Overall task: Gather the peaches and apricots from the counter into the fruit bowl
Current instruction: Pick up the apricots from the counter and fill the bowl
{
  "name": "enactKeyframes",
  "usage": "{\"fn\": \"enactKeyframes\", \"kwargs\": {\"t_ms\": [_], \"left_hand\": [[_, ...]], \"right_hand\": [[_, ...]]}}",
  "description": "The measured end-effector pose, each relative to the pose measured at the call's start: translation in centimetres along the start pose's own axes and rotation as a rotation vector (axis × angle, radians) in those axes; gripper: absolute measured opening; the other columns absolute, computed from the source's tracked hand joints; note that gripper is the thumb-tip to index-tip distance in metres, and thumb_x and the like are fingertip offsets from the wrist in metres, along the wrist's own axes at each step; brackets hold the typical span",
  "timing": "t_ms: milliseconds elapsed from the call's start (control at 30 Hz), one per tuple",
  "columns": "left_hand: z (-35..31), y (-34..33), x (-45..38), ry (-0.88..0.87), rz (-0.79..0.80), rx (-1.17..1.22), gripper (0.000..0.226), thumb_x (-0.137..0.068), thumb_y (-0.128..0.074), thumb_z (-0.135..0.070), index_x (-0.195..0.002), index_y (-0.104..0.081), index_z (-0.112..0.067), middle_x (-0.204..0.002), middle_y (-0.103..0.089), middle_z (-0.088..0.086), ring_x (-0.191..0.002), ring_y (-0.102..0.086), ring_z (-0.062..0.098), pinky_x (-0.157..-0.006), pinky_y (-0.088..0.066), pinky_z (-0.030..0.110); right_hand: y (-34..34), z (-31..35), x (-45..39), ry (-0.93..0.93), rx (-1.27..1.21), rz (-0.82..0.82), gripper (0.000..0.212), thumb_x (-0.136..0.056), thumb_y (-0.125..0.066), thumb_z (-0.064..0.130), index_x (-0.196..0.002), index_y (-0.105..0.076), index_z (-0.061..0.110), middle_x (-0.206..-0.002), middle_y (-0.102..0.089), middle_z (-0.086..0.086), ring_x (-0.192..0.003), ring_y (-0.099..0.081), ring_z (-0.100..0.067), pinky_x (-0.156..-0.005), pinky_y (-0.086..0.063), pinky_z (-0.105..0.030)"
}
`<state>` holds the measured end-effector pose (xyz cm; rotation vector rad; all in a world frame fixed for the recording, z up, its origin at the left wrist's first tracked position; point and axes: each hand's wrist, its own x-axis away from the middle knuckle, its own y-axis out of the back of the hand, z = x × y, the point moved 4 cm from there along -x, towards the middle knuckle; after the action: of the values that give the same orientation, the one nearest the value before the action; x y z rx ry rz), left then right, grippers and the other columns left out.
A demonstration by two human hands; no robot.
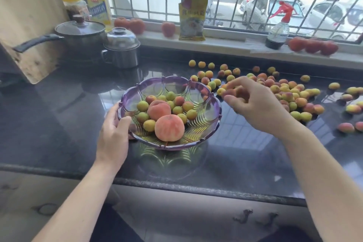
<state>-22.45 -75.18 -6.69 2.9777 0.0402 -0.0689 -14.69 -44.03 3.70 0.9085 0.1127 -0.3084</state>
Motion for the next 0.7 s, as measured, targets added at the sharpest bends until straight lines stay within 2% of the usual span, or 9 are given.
{"fn": "enactKeyframes", "kwargs": {"t_ms": [33, 100, 167, 233, 300, 400, 500, 600, 700], "left_hand": [[-0.1, 0.0, 0.0, 0.000, -0.001, -0.002, 0.065, -0.081, -0.046, -0.054, -0.143, -0.061, -0.039, -0.129, -0.074, -0.011, -0.121, -0.070, 0.019, -0.107, -0.056, 0.059], [-0.1, 0.0, 0.0, 0.003, 0.000, -0.001, 0.064, -0.080, -0.047, -0.053, -0.141, -0.063, -0.040, -0.126, -0.075, -0.013, -0.120, -0.070, 0.019, -0.106, -0.056, 0.059], [-0.1, 0.0, 0.1, 0.010, 0.011, -0.002, 0.063, -0.081, -0.046, -0.056, -0.140, -0.063, -0.042, -0.125, -0.076, -0.014, -0.119, -0.071, 0.018, -0.106, -0.056, 0.059], [0.0, 0.2, 0.1, 0.014, 0.019, -0.001, 0.061, -0.083, -0.046, -0.058, -0.139, -0.062, -0.044, -0.125, -0.076, -0.015, -0.118, -0.072, 0.018, -0.105, -0.057, 0.059], [-0.1, 0.2, 0.1, 0.010, 0.022, 0.003, 0.059, -0.084, -0.047, -0.057, -0.139, -0.063, -0.043, -0.124, -0.076, -0.015, -0.118, -0.072, 0.018, -0.105, -0.057, 0.059], [0.1, 0.2, 0.0, 0.015, 0.018, 0.016, 0.062, -0.084, -0.049, -0.055, -0.143, -0.061, -0.041, -0.127, -0.075, -0.014, -0.120, -0.071, 0.016, -0.107, -0.057, 0.056], [0.2, 0.2, -0.1, 0.018, 0.007, 0.005, 0.066, -0.082, -0.048, -0.057, -0.145, -0.059, -0.041, -0.129, -0.074, -0.015, -0.123, -0.070, 0.015, -0.109, -0.055, 0.056], [0.4, 0.2, -0.2, 0.012, 0.005, -0.014, 0.065, -0.083, -0.048, -0.058, -0.146, -0.059, -0.042, -0.131, -0.074, -0.015, -0.124, -0.070, 0.016, -0.109, -0.055, 0.056], [0.5, 0.3, -0.1, 0.012, -0.010, -0.006, 0.069, -0.083, -0.048, -0.060, -0.148, -0.058, -0.040, -0.137, -0.072, -0.012, -0.130, -0.067, 0.018, -0.111, -0.053, 0.058]], "right_hand": [[-0.7, 2.7, -0.7, 0.133, 0.110, 0.118, 0.020, -0.096, -0.065, 0.035, -0.114, -0.057, 0.032, -0.088, -0.064, 0.012, -0.071, -0.061, -0.009, -0.062, -0.051, -0.024], [-3.4, 6.3, -2.1, 0.311, 0.403, 0.369, 0.022, -0.097, -0.062, 0.037, -0.117, -0.055, 0.034, -0.084, -0.056, 0.016, -0.072, -0.054, -0.004, -0.059, -0.044, -0.025], [-6.4, 7.2, -3.0, 0.404, 0.669, 0.571, 0.024, -0.097, -0.061, 0.034, -0.119, -0.053, 0.030, -0.082, -0.051, 0.015, -0.075, -0.053, -0.009, -0.057, -0.040, -0.027], [-8.6, 6.3, -3.5, 0.432, 0.804, 0.691, 0.029, -0.096, -0.063, 0.031, -0.122, -0.053, 0.024, -0.089, -0.055, 0.007, -0.080, -0.056, -0.016, -0.060, -0.046, -0.027], [-9.1, 5.3, -3.8, 0.387, 0.799, 0.712, 0.037, -0.094, -0.068, 0.033, -0.125, -0.049, 0.023, -0.101, -0.060, 0.001, -0.084, -0.058, -0.018, -0.066, -0.053, -0.030], [-7.9, 4.6, -4.3, 0.278, 0.719, 0.681, 0.049, -0.090, -0.073, 0.034, -0.127, -0.043, 0.026, -0.099, -0.058, 0.002, -0.080, -0.056, -0.015, -0.062, -0.051, -0.030], [-6.7, 4.3, -4.9, 0.298, 0.741, 0.607, 0.039, -0.089, -0.073, 0.024, -0.117, -0.046, 0.023, -0.100, -0.055, 0.003, -0.081, -0.050, -0.013, -0.058, -0.041, -0.025], [-7.1, 4.0, -5.0, 0.344, 0.774, 0.612, 0.027, -0.087, -0.072, 0.017, -0.108, -0.055, 0.019, -0.103, -0.056, 0.001, -0.086, -0.051, -0.015, -0.066, -0.047, -0.026], [-8.5, 3.9, -4.7, 0.385, 0.708, 0.630, 0.031, -0.087, -0.073, 0.015, -0.113, -0.056, 0.018, -0.105, -0.056, 0.001, -0.092, -0.052, -0.017, -0.069, -0.047, -0.024]]}}
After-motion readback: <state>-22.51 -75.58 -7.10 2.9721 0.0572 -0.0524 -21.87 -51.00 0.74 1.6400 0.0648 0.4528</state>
